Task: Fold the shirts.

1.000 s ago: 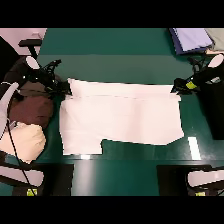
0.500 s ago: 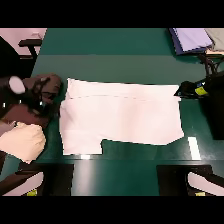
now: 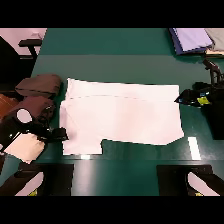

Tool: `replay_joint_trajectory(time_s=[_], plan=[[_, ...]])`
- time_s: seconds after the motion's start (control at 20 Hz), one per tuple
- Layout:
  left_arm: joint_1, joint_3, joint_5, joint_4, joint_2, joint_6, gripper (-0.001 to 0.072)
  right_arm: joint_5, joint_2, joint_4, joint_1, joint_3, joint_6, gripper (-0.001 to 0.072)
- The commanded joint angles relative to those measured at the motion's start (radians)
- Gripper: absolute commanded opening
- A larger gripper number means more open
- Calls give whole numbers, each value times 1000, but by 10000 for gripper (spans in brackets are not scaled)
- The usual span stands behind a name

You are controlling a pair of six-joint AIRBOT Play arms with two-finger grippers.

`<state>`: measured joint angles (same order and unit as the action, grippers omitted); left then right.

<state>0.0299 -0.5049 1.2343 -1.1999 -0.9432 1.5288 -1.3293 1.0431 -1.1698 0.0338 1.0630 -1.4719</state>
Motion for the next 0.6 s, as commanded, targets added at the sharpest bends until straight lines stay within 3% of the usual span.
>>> replay_joint_trajectory(time_s=[0.0,0.05,0.1,0.15,0.2,0.45,0.5,0.55], plan=[[0,26,-20,101,6,-37,495,-2,-19,0,0,-8,0,412],[0,26,-16,105,6,-37,495,-10,-19,-1,0,-9,0,412],[0,26,-6,105,6,-38,435,-18,-19,-8,0,-9,0,412],[0,26,4,105,6,-46,183,-33,-19,-13,-3,-9,0,412],[0,25,8,106,7,-48,31,-52,-19,-11,-15,-10,0,412],[0,-48,6,104,130,-43,25,-197,-20,-118,-185,-85,-1,414],[0,-67,7,105,164,-42,25,-210,-20,-121,-239,-147,-1,449],[0,-82,7,105,186,-37,25,-207,-19,-103,-290,-219,-1,547]])
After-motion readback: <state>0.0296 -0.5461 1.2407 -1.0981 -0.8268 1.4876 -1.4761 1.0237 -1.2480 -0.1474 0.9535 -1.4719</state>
